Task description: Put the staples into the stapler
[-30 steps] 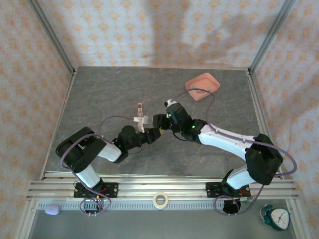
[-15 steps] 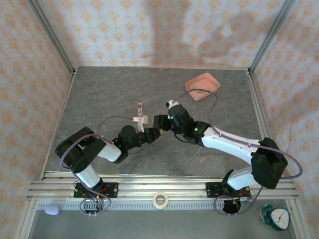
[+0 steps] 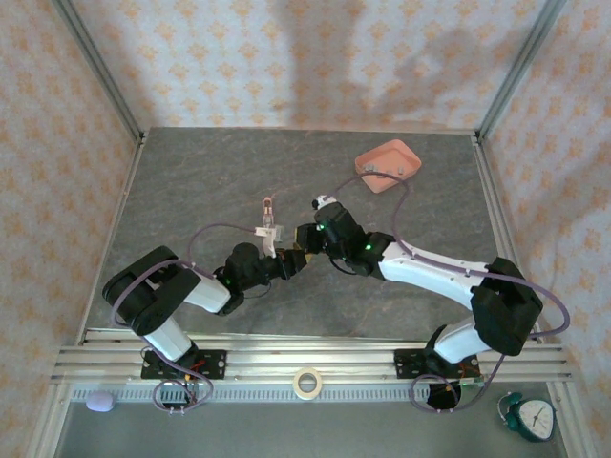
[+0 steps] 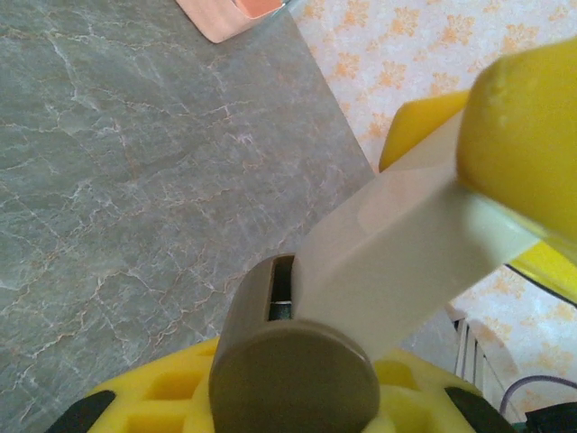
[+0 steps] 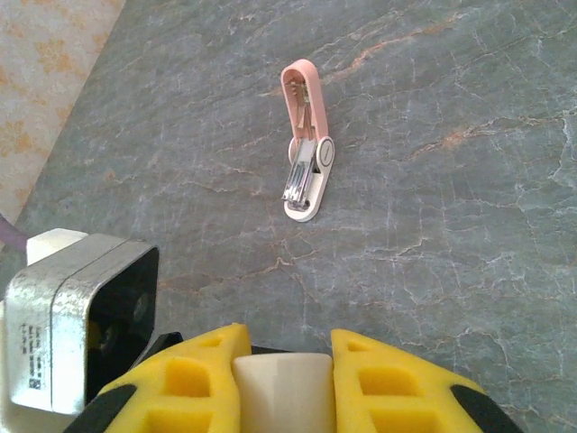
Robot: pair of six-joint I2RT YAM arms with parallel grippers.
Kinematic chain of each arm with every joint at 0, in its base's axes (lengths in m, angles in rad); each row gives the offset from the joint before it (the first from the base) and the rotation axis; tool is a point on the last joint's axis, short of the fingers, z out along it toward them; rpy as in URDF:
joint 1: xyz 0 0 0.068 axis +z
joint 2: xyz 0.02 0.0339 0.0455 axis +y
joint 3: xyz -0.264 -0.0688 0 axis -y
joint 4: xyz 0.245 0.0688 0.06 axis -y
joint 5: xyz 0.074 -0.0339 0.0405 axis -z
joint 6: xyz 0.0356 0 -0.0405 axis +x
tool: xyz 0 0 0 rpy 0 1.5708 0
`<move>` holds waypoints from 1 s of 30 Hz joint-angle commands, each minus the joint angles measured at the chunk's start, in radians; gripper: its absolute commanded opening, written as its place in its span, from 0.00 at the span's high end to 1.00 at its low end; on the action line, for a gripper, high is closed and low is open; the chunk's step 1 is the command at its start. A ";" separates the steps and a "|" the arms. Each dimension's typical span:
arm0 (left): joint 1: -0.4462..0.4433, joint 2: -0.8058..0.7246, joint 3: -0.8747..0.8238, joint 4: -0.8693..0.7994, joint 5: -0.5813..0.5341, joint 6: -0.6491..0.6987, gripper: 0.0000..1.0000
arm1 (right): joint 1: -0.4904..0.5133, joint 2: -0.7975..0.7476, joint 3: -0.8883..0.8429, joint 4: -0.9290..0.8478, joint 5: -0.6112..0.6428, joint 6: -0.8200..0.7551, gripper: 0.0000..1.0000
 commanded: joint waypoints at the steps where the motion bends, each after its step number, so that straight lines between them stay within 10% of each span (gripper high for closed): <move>1: -0.007 -0.037 -0.014 0.014 -0.004 0.085 0.85 | -0.010 0.003 0.062 -0.019 0.054 0.005 0.86; 17: -0.006 -0.196 -0.051 -0.104 -0.125 0.091 0.29 | -0.014 0.095 0.281 -0.436 0.262 -0.074 0.89; 30: 0.004 -0.927 -0.028 -1.129 -0.718 0.291 0.09 | -0.095 0.463 0.649 -0.631 0.127 -0.089 0.90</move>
